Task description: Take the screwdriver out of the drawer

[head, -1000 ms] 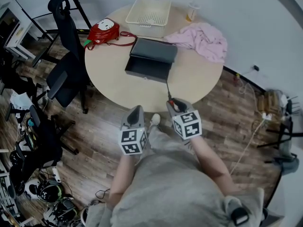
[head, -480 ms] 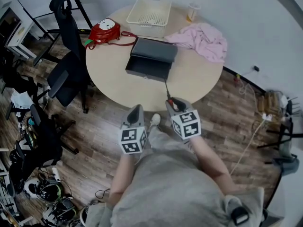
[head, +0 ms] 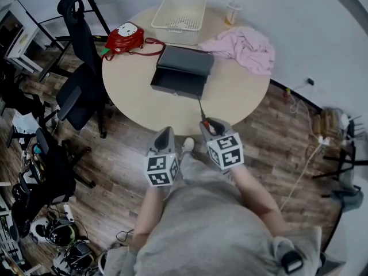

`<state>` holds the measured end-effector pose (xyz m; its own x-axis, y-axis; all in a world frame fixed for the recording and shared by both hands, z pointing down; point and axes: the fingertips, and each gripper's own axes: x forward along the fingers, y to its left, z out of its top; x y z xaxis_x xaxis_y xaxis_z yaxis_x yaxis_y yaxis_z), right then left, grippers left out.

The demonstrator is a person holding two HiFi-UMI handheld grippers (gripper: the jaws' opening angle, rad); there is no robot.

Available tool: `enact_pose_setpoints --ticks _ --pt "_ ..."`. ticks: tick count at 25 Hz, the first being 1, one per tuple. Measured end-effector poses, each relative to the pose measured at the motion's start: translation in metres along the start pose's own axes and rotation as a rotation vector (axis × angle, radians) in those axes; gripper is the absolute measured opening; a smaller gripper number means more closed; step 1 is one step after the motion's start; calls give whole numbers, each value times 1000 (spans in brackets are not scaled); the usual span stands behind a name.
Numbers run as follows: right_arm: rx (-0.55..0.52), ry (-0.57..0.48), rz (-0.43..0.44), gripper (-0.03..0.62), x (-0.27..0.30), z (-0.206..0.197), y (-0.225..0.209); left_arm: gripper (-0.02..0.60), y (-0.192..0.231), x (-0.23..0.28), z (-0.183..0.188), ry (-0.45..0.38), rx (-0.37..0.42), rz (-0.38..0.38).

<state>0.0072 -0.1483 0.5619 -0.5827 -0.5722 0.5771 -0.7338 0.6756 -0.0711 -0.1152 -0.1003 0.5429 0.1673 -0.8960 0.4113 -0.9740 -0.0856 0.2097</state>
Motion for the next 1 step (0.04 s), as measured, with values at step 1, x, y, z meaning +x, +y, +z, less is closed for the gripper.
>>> enact_pose_setpoints --ticks 1 --pt "0 0 0 89 0 1 -1 0 0 1 0 1 1 0"
